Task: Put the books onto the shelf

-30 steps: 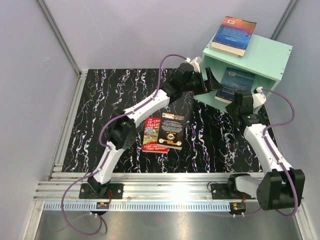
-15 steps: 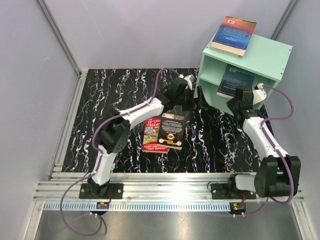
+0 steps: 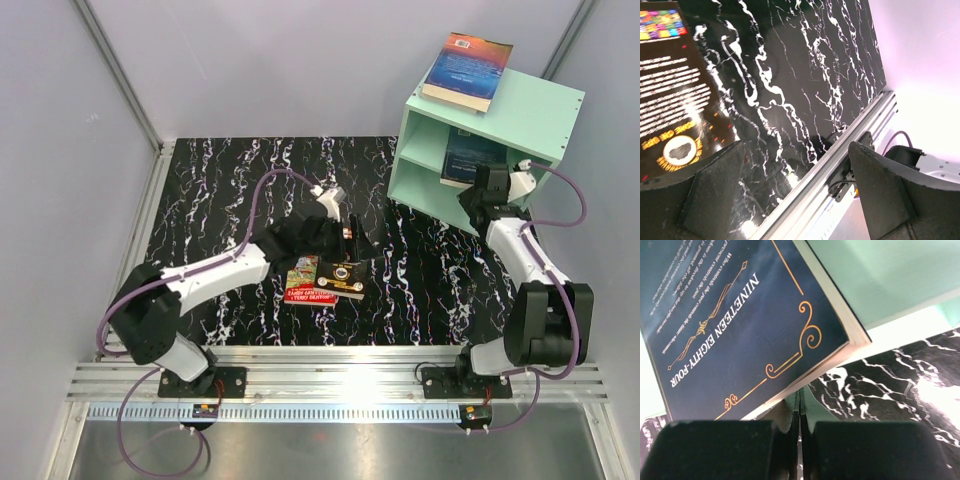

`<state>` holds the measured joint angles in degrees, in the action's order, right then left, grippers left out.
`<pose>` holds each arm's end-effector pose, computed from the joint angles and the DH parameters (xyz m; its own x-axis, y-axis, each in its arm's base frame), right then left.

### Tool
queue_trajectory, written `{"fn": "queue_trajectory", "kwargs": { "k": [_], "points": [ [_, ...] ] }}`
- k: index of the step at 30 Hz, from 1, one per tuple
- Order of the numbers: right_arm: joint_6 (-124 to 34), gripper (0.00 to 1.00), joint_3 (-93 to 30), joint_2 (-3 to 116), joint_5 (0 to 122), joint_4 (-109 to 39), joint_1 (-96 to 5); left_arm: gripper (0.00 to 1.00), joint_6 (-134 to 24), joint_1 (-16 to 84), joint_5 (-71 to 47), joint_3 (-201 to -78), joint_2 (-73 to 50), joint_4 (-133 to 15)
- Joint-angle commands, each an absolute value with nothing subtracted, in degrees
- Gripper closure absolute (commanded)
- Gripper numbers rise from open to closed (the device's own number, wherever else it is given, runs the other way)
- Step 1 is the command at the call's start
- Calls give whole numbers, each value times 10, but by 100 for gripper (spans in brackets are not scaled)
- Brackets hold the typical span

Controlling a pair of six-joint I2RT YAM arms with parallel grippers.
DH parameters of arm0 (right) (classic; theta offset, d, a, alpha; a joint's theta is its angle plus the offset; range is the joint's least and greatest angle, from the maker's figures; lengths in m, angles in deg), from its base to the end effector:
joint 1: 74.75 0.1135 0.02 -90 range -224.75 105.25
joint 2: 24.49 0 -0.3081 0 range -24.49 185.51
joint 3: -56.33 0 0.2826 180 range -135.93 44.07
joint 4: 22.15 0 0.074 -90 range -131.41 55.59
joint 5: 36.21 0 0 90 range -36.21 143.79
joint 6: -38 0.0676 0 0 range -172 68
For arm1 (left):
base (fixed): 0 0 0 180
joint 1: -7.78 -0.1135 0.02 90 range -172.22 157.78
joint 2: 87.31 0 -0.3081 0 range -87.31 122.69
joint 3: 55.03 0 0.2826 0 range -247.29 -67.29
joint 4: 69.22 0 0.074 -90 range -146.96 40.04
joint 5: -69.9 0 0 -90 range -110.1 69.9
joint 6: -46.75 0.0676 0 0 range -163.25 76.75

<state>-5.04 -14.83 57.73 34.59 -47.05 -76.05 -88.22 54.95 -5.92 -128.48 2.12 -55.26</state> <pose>0.3666 -0.0306 0.2836 -0.1905 0.6947 -0.6936 0.6253 0.6305 0.4598 0.2663 -0.3116 0.2741 -0.8445 -0.0968 -0.5267 0.3653 0.6148 -0.6989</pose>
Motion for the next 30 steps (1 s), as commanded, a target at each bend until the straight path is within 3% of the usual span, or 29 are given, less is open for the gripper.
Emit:
{"fn": "queue_trajectory", "kwargs": {
  "k": [1,14,20,22,23,24,26,27,30],
  "points": [
    [-39,100,-171,584,373,-415,-762,12,-864,548,-98,-1251,-20,-576],
    [3,100,-174,617,403,-349,-762,12,-874,563,-123,-1196,-60,-573],
    [-32,100,-179,606,479,-356,-762,11,-846,561,-183,-1193,-106,-506],
    [-39,90,-156,570,524,-352,-762,9,-832,556,-198,-1190,-117,-488],
    [-43,79,-126,555,535,-354,-762,8,-829,546,-199,-1187,-127,-473],
    [-44,49,-108,518,561,-356,-761,8,-827,540,-212,-1184,-131,-467],
    [-46,26,-48,477,579,-355,-758,7,-821,517,-211,-1166,-140,-457],
    [-44,18,-27,455,585,-356,-756,7,-819,509,-211,-1157,-143,-455],
    [-31,11,44,375,616,-364,-734,5,-809,481,-210,-1137,-138,-457]
  ]
}}
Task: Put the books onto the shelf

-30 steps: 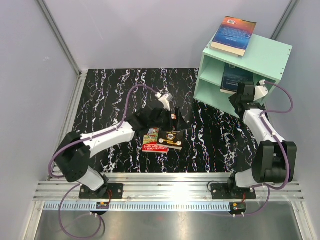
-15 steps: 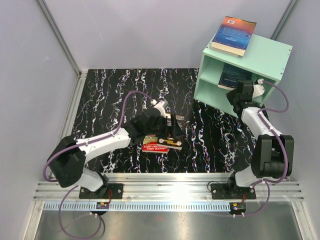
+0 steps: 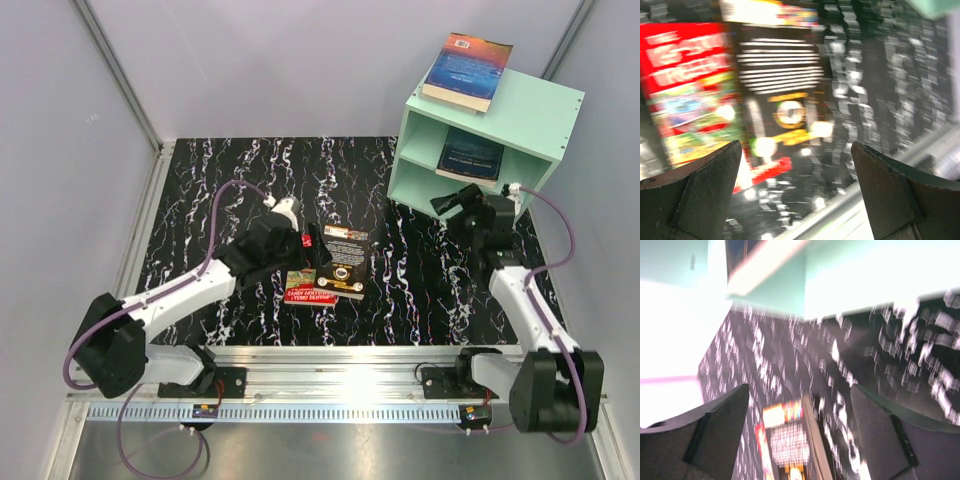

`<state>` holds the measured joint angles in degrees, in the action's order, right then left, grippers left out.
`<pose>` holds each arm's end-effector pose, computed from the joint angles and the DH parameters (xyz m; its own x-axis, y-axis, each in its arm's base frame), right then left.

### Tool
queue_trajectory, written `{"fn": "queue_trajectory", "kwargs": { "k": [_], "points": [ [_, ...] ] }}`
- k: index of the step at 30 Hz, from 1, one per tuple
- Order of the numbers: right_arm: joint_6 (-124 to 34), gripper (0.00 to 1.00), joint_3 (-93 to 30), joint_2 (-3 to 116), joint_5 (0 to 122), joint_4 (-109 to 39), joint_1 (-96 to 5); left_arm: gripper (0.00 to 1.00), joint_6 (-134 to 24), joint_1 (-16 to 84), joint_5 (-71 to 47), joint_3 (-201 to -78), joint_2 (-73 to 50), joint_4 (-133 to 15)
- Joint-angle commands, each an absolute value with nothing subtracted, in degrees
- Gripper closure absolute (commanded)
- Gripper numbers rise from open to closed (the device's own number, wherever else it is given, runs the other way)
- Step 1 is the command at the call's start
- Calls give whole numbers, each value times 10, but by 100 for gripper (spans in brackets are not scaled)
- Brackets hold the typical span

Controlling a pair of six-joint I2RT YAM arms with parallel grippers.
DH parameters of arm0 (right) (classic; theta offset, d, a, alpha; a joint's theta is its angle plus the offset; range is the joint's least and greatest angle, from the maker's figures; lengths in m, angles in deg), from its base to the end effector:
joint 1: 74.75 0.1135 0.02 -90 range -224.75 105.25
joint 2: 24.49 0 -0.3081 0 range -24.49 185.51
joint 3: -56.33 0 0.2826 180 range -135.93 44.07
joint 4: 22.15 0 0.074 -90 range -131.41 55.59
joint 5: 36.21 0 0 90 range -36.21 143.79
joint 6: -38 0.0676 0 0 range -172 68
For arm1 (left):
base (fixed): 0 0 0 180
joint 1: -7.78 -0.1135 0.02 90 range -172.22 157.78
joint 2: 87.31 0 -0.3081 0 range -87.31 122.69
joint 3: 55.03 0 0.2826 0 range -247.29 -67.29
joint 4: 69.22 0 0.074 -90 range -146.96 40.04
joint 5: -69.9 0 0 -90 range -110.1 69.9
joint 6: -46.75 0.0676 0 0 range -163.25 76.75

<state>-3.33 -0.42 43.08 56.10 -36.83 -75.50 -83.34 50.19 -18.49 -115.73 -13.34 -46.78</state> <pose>0.3078 -0.0013 0.2843 -0.3018 0.7543 -0.5830 0.3079 0.6559 0.6892 0.2386 -0.2205 0.2621 -0.7747 -0.1642 -0.6106 0.2511 0.8064 -0.5355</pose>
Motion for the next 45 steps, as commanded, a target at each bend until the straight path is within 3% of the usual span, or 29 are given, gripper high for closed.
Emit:
{"fn": "queue_trajectory", "kwargs": {
  "k": [1,7,21,28,39,45],
  "points": [
    [-26,10,60,347,632,-363,-726,5,-801,478,-214,-1135,-131,-456],
    [29,9,154,350,650,-270,-603,5,-795,457,-189,-1135,-45,-485],
    [75,14,189,529,703,-129,-583,5,-809,452,-136,-1183,58,-515],
    [93,22,192,621,714,-39,-561,6,-817,451,-119,-1171,87,-537],
    [113,47,188,744,728,51,-538,9,-845,452,-73,-1110,72,-595],
    [124,70,189,779,728,81,-523,12,-872,452,-29,-1095,64,-632]
  ]
}}
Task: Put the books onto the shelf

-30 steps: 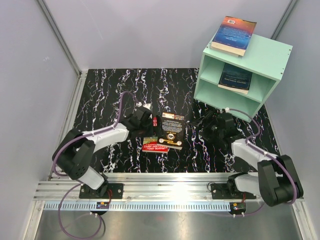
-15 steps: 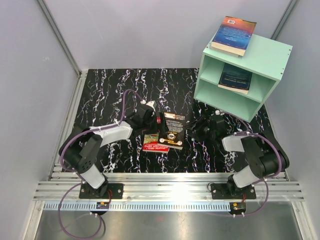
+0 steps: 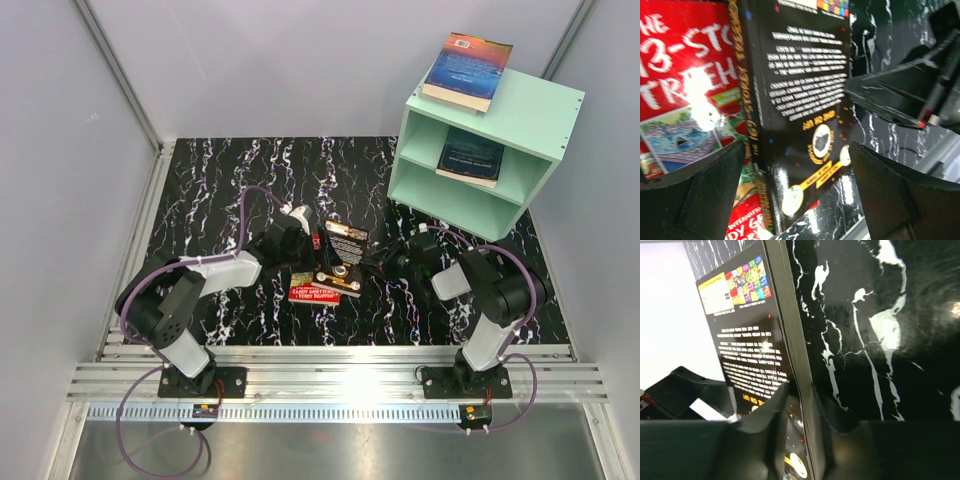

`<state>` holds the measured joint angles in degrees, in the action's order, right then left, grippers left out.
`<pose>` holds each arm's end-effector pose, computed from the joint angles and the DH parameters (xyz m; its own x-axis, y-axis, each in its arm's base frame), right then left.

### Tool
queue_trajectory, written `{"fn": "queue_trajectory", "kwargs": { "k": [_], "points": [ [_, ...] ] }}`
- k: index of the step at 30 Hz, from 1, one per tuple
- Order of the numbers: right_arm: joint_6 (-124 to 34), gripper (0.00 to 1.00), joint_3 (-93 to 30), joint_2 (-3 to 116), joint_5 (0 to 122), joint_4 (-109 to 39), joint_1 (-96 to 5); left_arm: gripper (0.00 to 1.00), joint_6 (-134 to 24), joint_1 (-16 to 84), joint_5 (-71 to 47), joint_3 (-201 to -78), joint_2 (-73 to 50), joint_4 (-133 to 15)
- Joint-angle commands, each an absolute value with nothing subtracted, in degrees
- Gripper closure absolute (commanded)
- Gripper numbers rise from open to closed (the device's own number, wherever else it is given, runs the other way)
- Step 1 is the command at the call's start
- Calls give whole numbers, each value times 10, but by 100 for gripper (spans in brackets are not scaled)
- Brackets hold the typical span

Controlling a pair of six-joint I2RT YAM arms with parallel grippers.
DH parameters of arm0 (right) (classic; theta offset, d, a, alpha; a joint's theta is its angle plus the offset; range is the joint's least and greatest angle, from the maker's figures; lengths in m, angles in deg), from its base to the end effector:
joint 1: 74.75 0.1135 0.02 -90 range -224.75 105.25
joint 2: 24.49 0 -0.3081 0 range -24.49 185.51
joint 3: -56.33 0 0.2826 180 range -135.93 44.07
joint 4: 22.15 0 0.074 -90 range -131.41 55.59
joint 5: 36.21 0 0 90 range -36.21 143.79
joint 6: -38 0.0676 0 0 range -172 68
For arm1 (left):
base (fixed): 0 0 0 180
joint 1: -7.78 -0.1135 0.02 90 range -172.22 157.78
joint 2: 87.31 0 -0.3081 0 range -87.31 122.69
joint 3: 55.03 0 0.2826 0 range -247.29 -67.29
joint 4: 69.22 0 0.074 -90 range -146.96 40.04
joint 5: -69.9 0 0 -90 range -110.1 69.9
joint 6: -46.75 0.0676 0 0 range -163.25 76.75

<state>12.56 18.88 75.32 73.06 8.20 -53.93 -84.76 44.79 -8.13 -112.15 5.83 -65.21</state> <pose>0.2916 0.1348 0.0937 -0.7520 0.6260 -0.2063 0.1909 0.5064 0.8409 0.2892 -0.2356 0.1648 -0.8589 -0.1644 -0.4850 0.1955 0.7700 -0.6074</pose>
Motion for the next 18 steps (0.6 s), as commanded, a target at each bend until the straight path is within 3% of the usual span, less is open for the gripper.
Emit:
{"fn": "queue_trajectory", "kwargs": {
  "k": [1,8,18],
  "points": [
    [125,73,188,783,728,86,-522,12,-879,452,-22,-1091,62,-635],
    [128,89,194,792,723,89,-515,16,-892,453,-20,-1062,12,-630],
    [131,95,195,800,722,91,-512,21,-903,453,-90,-1029,-92,-577]
  ]
}}
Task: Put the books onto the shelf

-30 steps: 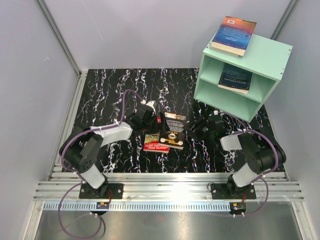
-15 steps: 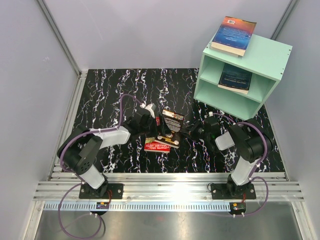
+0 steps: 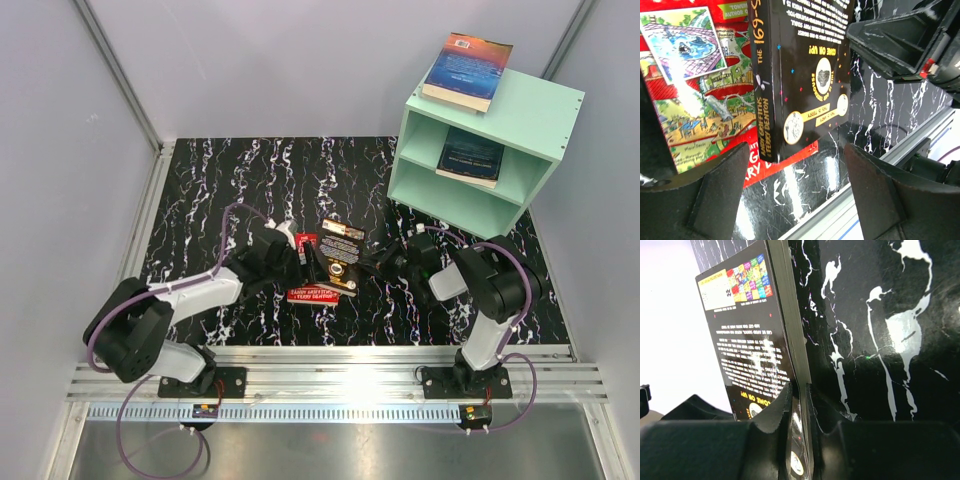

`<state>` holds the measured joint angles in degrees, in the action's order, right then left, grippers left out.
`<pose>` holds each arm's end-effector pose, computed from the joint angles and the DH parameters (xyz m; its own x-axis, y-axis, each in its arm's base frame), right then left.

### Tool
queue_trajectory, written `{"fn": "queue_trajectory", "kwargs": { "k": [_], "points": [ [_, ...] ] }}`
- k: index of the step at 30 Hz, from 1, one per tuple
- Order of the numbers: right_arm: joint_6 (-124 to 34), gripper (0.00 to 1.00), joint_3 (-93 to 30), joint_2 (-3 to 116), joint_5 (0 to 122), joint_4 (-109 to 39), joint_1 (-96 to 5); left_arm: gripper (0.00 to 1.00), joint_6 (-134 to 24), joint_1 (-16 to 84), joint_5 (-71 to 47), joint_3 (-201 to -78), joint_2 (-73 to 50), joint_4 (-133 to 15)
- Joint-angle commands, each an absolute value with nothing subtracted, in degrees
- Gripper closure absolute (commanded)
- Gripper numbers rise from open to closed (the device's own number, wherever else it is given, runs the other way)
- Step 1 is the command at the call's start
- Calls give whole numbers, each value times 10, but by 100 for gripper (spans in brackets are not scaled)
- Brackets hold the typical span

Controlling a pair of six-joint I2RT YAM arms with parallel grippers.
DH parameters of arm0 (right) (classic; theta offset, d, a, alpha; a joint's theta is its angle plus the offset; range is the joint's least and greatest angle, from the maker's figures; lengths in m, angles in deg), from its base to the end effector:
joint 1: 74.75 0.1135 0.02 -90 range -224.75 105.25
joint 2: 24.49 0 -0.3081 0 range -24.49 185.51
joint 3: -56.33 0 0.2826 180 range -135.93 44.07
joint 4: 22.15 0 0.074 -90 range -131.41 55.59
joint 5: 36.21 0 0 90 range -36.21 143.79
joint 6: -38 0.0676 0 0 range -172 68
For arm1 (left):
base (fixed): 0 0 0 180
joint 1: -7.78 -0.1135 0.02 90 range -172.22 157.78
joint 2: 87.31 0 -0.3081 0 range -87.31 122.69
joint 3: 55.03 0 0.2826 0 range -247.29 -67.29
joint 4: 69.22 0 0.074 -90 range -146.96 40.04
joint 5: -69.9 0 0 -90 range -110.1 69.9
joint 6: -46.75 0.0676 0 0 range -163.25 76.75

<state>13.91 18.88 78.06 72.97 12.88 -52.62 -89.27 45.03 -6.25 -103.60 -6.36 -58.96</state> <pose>0.2929 0.1431 0.0888 -0.7547 0.6239 -0.2030 0.1710 0.4857 0.8572 0.2393 -0.2023 0.1718 -0.8982 -0.1947 -0.3941 0.1174 0.7577 -0.6419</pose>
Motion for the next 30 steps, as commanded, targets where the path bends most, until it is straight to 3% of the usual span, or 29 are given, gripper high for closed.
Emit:
{"fn": "queue_trajectory", "kwargs": {
  "k": [1,8,17,30],
  "points": [
    [132,96,195,801,722,91,-512,21,-905,452,-95,-1027,-96,-581],
    [145,98,198,805,724,100,-507,29,-954,459,-137,-1016,-76,-604],
    [166,100,201,825,737,130,-505,22,-1079,534,-284,-995,-73,-623],
    [209,100,245,874,769,241,-501,25,-1185,600,-477,-1048,-37,-489]
  ]
}}
